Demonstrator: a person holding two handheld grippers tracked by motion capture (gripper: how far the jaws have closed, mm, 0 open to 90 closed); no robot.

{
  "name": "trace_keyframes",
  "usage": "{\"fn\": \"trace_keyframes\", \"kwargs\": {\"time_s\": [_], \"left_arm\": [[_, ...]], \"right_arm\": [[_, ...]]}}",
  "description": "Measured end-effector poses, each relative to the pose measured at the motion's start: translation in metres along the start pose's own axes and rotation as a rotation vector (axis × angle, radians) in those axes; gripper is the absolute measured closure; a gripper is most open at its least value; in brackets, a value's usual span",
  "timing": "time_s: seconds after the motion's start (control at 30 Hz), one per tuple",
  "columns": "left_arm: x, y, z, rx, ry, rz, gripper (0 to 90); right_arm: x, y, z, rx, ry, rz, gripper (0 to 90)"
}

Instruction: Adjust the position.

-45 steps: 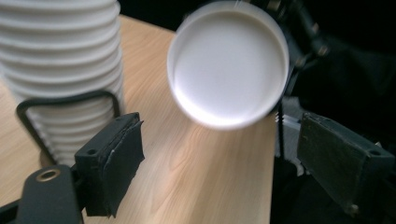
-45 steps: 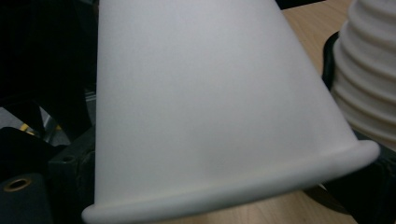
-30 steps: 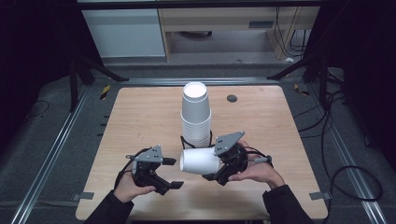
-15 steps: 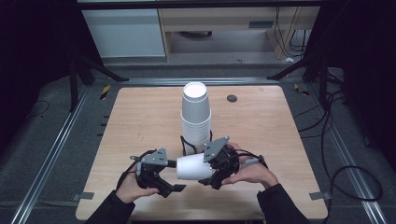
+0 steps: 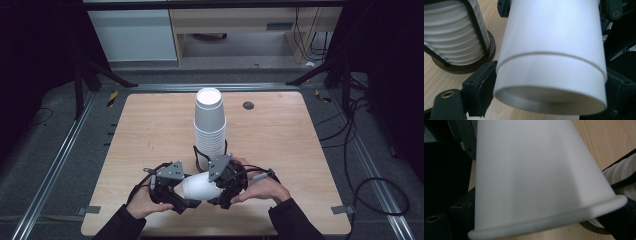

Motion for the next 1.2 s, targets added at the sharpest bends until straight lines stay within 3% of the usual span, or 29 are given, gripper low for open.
{"fn": "trace_keyframes", "kwargs": {"time_s": [0.53,0.8,1.2], "left_arm": [[0.0001,0.0014,0.0014,0.026,-0.002,-0.001,18.3],[0.0004,0.0011,0.0032,0.023,0.028,-0.012,21.2],[0.0008,0.0001,0.0022,0.033,0.024,-0.005,21.8]], "right_arm": [[-0.0046,0.0077,-0.0015,-0.005,-0.007,-0.019,6.9],[-0.0035,0.0072,-0.0016,-0.015,-0.016,-0.024,6.6],[-0.0034,0.0073,-0.0008,-0.024,-0.015,-0.006,6.0]]}}
Point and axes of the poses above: each handheld gripper's, and its own axes: y roughly forward along the jaws, x roughly out of its underside, z roughly to its right, the point moved 1 cm from there along y, roughly forward along the jaws, and after that the axes turned 10 degrees about -x, right-handed, at the moved point
